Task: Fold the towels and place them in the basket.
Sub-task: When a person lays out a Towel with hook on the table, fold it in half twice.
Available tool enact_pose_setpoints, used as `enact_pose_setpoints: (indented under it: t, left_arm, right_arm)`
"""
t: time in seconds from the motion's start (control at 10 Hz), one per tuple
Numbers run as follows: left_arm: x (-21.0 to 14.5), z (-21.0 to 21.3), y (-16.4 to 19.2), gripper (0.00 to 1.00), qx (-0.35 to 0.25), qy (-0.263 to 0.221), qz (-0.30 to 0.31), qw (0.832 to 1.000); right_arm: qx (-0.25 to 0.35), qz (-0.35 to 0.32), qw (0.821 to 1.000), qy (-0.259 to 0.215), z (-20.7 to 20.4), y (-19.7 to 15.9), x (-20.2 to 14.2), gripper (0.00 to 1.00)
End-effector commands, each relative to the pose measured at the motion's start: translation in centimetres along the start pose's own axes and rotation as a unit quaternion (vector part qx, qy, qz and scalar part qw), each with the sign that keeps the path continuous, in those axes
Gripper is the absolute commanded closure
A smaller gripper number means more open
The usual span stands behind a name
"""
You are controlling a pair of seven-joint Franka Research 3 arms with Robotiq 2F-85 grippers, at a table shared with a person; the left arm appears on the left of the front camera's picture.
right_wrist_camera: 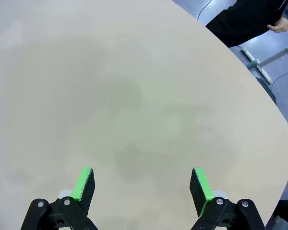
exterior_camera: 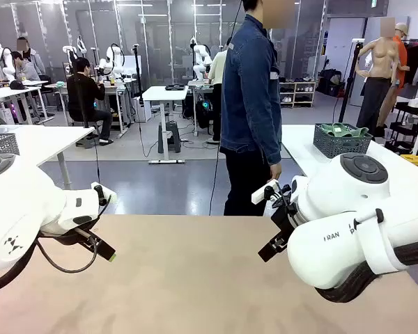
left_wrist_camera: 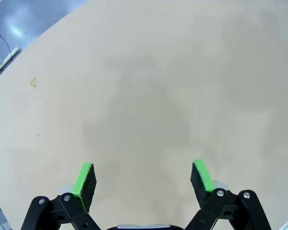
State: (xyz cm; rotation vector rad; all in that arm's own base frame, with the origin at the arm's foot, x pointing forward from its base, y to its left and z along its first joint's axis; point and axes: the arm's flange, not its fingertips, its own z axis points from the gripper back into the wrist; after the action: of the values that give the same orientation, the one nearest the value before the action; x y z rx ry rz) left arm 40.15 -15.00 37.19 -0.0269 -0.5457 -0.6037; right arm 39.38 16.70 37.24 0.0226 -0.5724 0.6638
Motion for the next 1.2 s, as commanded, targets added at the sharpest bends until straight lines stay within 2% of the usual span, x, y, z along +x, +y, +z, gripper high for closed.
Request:
enact_pose_setpoints:
  t: [0.0, 0.9, 1.1]
  left_arm:
    - [0.0, 0.0, 0.0, 0.0, 0.0, 0.0, 0.0, 1.0]
    - [0.0, 0.0, 0.0, 0.0, 0.0, 0.0, 0.0, 1.0]
    - [2.7, 5.9, 1.2, 0.0, -0.036, 0.0, 0.016, 0.999]
  right_arm:
    - [0.0, 0.0, 1.0, 0.0, 0.0, 0.0, 0.0, 0.0]
    - [0.0, 0.001, 1.0, 0.0, 0.0, 0.0, 0.0, 0.0]
    - [0.03, -0.02, 0.999, -0.016, 5.4, -1.8, 2.4, 0.0]
